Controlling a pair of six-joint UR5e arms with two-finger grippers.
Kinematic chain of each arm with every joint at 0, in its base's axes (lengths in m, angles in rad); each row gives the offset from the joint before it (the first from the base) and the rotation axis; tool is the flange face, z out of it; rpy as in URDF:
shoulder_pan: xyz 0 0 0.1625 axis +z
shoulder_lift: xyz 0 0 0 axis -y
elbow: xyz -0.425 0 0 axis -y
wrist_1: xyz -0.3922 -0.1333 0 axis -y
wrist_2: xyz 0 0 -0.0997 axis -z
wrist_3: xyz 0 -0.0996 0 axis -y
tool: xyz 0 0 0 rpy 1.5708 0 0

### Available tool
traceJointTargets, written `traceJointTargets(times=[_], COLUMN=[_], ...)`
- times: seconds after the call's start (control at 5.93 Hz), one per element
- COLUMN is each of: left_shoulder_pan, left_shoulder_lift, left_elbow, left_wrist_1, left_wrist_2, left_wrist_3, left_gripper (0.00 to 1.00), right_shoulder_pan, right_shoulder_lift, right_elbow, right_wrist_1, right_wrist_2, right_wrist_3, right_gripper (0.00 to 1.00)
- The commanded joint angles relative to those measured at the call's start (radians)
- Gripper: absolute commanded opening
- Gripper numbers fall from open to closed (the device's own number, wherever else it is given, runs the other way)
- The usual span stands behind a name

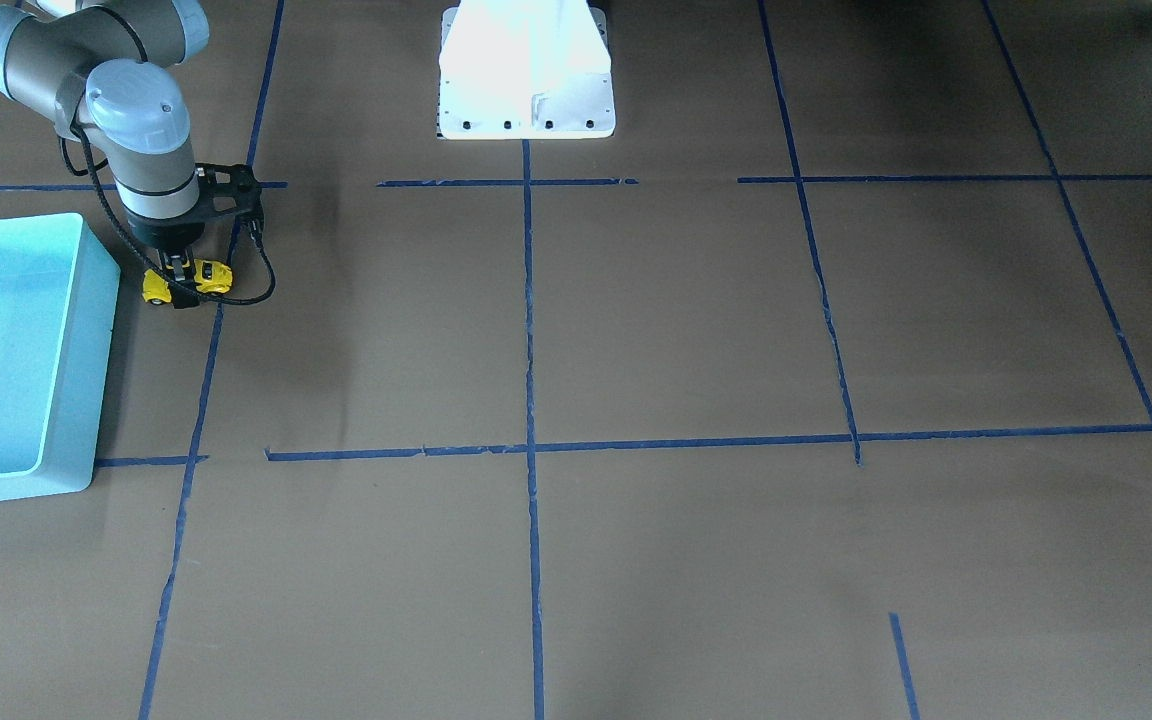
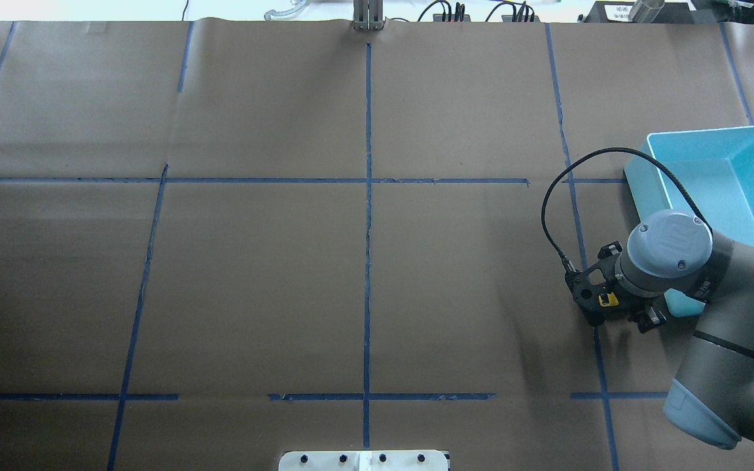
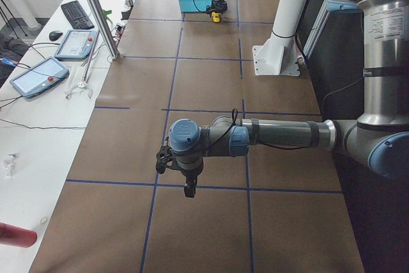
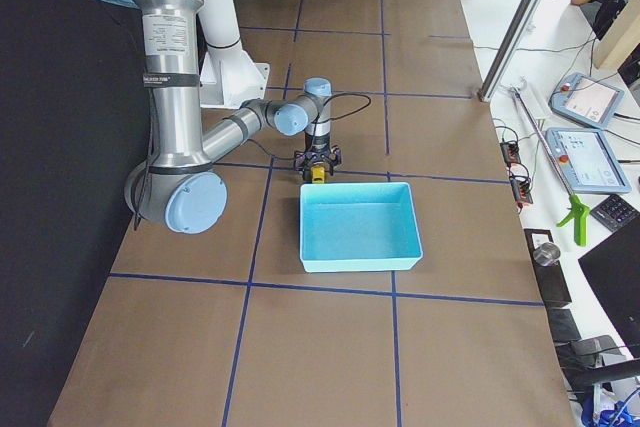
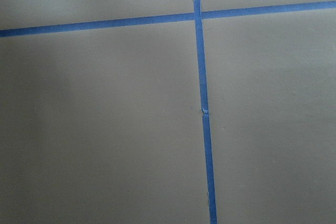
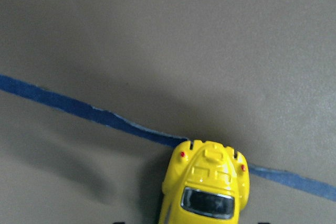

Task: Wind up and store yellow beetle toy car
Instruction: 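Close the right gripper on the yellow car and lift it, then carry the held car over the light-blue bin with the right gripper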

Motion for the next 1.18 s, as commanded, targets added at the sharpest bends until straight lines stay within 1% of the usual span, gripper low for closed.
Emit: traceJointTargets(times=[0.0, 0.17, 0.34, 0.51, 0.67, 0.84, 1.01], left_shoulder_pan=[0.000, 0.000, 0.000, 0.000, 0.000, 0.000, -0.002], left_shoulder_lift=[0.001, 0.001, 0.001, 0.004, 0.006, 0.006, 0.007], left_elbow=[-0.001, 0.000, -0.001, 0.000, 0.000, 0.000, 0.000], left_wrist_1=[0.000, 0.000, 0.000, 0.000, 0.000, 0.000, 0.000], left_wrist_2=[0.000, 0.000, 0.000, 0.000, -0.002, -0.002, 0.000], left_wrist_3=[0.001, 0.001, 0.003, 0.004, 0.010, 0.010, 0.006], left_gripper=[1.00, 1.00, 1.00, 1.00, 1.00, 1.00, 1.00], right_shoulder_pan=[0.002, 0.003, 0.023, 0.113, 0.202, 0.277, 0.347], right_shoulder_lift=[0.000, 0.000, -0.002, -0.032, -0.023, -0.035, -0.038], right_elbow=[0.003, 0.012, 0.084, 0.259, 0.405, 0.416, 0.328], right_wrist_1=[0.000, 0.002, -0.020, -0.185, -0.353, -0.379, -0.371], right_wrist_2=[0.002, 0.003, 0.000, 0.000, 0.002, 0.000, -0.004], right_wrist_3=[-0.003, -0.004, -0.006, -0.007, -0.012, -0.042, -0.047], right_gripper=[0.16, 0.00, 0.00, 0.00, 0.00, 0.00, 0.00])
